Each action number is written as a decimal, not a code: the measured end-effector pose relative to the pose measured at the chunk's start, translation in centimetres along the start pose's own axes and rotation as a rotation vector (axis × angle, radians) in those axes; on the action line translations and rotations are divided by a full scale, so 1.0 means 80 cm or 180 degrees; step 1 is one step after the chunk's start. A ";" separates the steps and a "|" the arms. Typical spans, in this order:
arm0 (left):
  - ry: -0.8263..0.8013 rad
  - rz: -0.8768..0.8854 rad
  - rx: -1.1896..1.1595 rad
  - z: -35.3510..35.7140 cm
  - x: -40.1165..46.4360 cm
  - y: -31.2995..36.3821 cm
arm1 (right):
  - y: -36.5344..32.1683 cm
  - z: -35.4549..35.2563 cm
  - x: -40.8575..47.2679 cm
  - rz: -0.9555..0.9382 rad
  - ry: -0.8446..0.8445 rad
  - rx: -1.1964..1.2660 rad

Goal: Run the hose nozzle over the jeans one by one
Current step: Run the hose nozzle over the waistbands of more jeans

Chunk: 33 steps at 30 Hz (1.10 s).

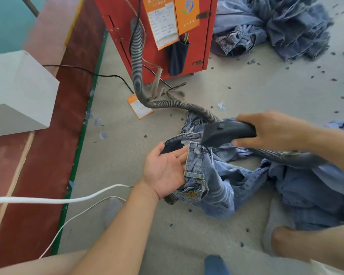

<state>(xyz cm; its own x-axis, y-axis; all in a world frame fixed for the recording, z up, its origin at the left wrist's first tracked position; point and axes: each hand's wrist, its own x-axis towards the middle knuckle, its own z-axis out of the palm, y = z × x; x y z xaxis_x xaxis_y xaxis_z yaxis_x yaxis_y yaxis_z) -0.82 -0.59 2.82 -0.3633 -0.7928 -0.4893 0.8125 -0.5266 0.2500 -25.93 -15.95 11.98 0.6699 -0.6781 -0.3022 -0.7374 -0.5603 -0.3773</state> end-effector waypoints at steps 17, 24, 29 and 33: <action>0.1086 0.0181 0.0274 0.043 0.052 -0.029 | -0.013 -0.025 -0.024 -0.0082 -0.0109 0.0247; 0.1443 0.0805 0.0226 0.020 0.069 -0.027 | -0.019 0.004 -0.003 0.0345 0.0265 0.0220; 0.1444 0.1030 0.0120 0.032 0.070 -0.032 | -0.019 -0.019 -0.021 0.0298 -0.0255 0.1067; 0.1242 0.0765 0.0120 0.034 0.069 -0.041 | -0.030 -0.004 -0.004 0.0410 -0.0105 0.0933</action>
<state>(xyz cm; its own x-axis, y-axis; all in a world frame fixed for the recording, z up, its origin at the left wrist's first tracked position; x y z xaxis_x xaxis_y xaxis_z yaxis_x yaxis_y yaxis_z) -6.73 -4.05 1.59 0.0380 -0.7229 -0.6900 0.8329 -0.3585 0.4216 -24.39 -14.49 13.27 0.5788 -0.7161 -0.3901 -0.7630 -0.3068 -0.5689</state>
